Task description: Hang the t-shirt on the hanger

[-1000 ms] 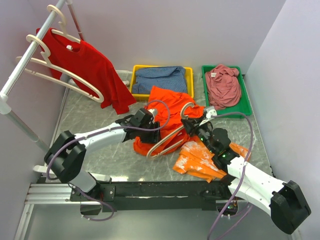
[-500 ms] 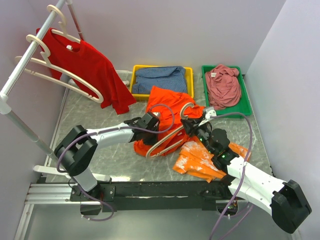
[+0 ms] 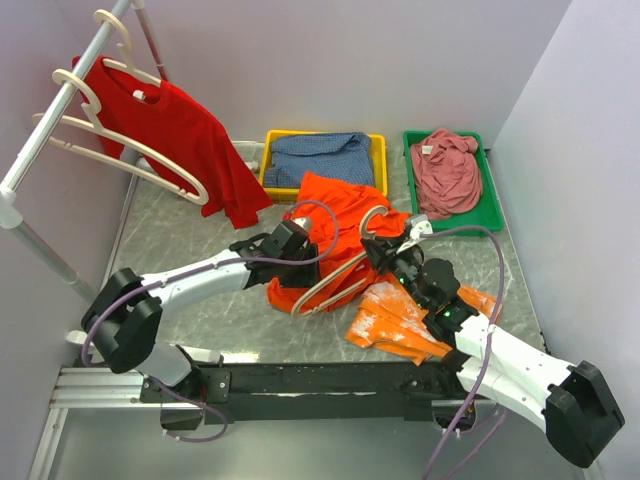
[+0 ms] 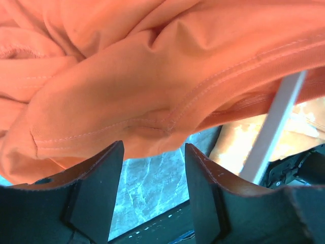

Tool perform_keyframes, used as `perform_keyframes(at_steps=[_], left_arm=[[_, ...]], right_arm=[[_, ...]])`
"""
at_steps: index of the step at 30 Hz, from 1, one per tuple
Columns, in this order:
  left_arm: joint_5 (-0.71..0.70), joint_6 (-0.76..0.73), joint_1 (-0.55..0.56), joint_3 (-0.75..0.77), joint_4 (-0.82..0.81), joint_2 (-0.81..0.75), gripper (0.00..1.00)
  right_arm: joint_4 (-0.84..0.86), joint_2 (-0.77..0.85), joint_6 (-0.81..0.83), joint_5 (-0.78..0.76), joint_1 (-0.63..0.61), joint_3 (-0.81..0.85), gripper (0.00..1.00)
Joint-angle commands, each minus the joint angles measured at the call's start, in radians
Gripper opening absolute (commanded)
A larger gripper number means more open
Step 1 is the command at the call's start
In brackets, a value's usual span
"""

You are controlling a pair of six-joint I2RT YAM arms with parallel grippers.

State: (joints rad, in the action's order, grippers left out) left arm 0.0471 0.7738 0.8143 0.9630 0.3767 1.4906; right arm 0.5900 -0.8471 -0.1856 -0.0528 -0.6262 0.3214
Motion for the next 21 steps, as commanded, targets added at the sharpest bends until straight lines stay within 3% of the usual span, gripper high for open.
perform_keyframes(at_steps=[1,10,13,17,18,21], left_arm=[[-0.019,0.064,0.016,-0.018,-0.012,0.035,0.58],[-0.154,0.041,0.091,0.085,-0.016,0.18,0.59],[-0.179,0.033,0.091,0.079,-0.024,0.186,0.53],[-0.204,0.015,0.091,0.08,-0.018,0.181,0.09],[-0.207,0.01,0.091,0.085,-0.015,0.181,0.03],[-0.207,-0.008,0.086,0.074,-0.009,0.154,0.01]], right_arm=[[0.045,0.023,0.02,-0.028,-0.009,0.039,0.0],[0.039,0.014,0.021,-0.035,-0.013,0.045,0.0],[0.036,0.016,0.021,-0.036,-0.013,0.044,0.0],[0.039,0.014,0.023,-0.056,-0.013,0.042,0.0],[0.039,0.016,0.025,-0.058,-0.015,0.041,0.0],[0.05,0.01,0.031,-0.084,-0.015,0.039,0.0]])
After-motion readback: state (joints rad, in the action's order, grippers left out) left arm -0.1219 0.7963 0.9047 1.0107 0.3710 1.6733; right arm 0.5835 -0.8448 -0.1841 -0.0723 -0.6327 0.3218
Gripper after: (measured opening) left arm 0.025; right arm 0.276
